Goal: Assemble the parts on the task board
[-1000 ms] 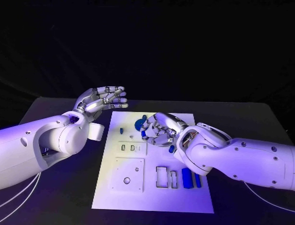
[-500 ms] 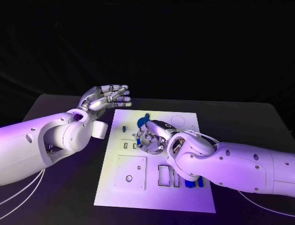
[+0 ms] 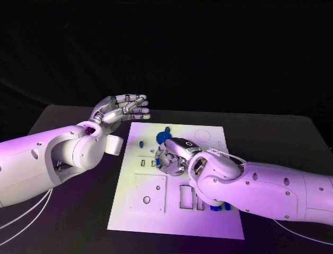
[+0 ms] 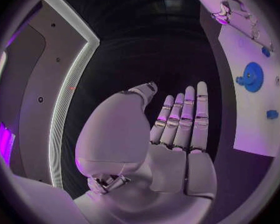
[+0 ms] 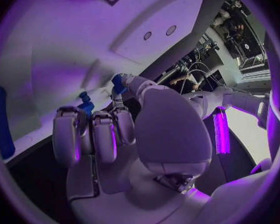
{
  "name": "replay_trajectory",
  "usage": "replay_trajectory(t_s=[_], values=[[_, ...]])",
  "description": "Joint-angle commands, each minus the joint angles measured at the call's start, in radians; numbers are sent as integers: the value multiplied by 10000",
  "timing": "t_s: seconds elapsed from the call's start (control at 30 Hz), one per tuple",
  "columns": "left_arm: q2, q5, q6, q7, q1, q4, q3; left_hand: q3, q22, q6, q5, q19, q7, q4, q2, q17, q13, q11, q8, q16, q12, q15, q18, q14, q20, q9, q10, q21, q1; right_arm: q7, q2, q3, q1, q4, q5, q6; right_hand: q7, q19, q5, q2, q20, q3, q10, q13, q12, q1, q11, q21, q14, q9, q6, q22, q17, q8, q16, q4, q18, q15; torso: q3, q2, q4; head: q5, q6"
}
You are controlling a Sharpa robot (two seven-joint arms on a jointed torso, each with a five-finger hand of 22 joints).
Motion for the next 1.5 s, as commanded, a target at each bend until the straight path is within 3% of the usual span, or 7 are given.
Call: replay_trajectory(t_s=[0.03,1.5], values=[[0,1,155,31,3,32,6,-40,-9,-56,-60,-60,811,9,33,15,5,-12,-6,56,48,-28,108,-65,-9,16,-60,56,-83,-115,16,-2,-22,-28,-382,194,-25,86,-42,-50,1,24,57,630,-30,-67,-10,34,872,3,23,1444,1879,59,22,-8,-102,-86,-2,4,1,31,-13],[-74,1,162,17,3,33,6,-44,-12,-61,-62,-63,816,16,30,21,4,-9,-5,61,50,-26,108,-70,-7,17,-66,57,-106,-124,73,-11,-62,-194,-482,329,95,27,-36,-377,37,26,-58,503,-175,-306,83,-66,863,-106,-315,1391,1841,-60,5,-14,-81,-22,-6,-1,-3,9,-111]])
